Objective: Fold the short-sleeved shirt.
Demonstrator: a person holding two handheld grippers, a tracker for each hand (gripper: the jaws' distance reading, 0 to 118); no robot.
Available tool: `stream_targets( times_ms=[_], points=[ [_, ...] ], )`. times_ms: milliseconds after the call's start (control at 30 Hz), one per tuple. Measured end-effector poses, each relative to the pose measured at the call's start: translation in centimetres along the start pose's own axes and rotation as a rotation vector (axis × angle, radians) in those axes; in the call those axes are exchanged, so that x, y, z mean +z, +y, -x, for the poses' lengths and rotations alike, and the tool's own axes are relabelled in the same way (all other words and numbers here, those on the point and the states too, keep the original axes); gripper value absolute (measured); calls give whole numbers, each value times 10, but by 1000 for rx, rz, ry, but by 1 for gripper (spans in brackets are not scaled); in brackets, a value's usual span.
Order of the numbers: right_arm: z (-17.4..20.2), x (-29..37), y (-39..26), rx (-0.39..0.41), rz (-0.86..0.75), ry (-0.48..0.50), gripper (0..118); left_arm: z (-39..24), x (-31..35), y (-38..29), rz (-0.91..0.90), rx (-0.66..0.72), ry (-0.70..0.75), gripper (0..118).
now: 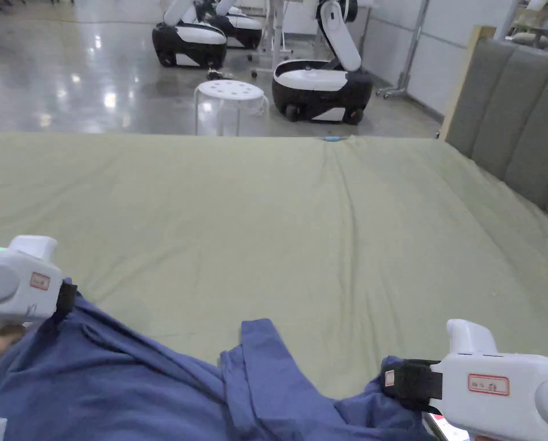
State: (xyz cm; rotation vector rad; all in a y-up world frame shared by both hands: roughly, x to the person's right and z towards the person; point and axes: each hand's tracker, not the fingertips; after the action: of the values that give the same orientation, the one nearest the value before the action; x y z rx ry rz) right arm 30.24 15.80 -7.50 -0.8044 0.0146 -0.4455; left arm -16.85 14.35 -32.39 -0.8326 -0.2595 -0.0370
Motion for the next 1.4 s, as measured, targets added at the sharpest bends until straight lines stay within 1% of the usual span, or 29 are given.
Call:
stream_targets(
  times_ms=[67, 100, 167, 200, 233, 333, 433, 467, 567, 667, 767, 800, 833, 867, 933, 1033, 1067, 1133, 1200, 1233, 1333, 1400],
  points=[
    [20, 34, 9, 62, -90, 4, 7, 6, 53, 8, -58, 39, -51, 5],
    [27, 48, 13, 90, -134, 12, 7, 9, 80, 9, -125, 28, -63, 5],
    [48, 81, 24, 137, -212, 28, 7, 15, 143, 14, -220, 3, -69, 5],
    [57, 94, 29, 156, -240, 38, 7, 26, 163, 21, -274, -1, -72, 5],
    [69, 108, 35, 186, -275, 33, 7, 34, 193, 25, -329, -12, -71, 5],
    [106, 152, 48, 286, -372, 20, 7, 44, 290, 30, -500, 18, -80, 5],
    [134, 200, 60, 333, -540, 32, 7, 58, 376, 31, -669, 33, -79, 5],
    [143, 214, 66, 359, -566, 24, 7, 61, 402, 30, -727, 42, -70, 5],
    [164, 242, 90, 387, -605, 19, 7, 74, 453, 31, -804, 70, -34, 5],
    [184, 257, 124, 342, -631, 41, 7, 72, 479, 34, -828, 84, -18, 5],
    [207, 264, 154, 339, -653, 14, 7, 64, 489, 41, -846, 96, 8, 5],
    [214, 265, 161, 345, -648, 0, 7, 64, 491, 43, -844, 108, 6, 5],
    [211, 260, 178, 357, -650, -20, 7, 62, 491, 45, -848, 113, 9, 5],
    [215, 261, 182, 377, -696, -29, 7, 61, 488, 50, -851, 113, 18, 5],
    [225, 269, 185, 383, -762, -40, 7, 59, 487, 54, -857, 121, 36, 5],
    [236, 272, 201, 391, -721, -25, 7, 60, 482, 64, -846, 140, 38, 5],
    [240, 270, 204, 403, -719, -43, 7, 61, 479, 67, -843, 152, 33, 5],
    [244, 266, 210, 419, -720, -77, 7, 63, 474, 70, -838, 169, 31, 5],
    [244, 258, 216, 428, -700, -84, 7, 65, 465, 74, -829, 176, 31, 5],
    [235, 242, 234, 428, -694, -90, 7, 65, 459, 76, -819, 174, 34, 5],
    [228, 216, 250, 428, -681, -103, 7, 63, 443, 84, -796, 169, 40, 5],
    [234, 208, 248, 432, -663, -109, 7, 69, 430, 95, -778, 162, 45, 5]
  ],
)
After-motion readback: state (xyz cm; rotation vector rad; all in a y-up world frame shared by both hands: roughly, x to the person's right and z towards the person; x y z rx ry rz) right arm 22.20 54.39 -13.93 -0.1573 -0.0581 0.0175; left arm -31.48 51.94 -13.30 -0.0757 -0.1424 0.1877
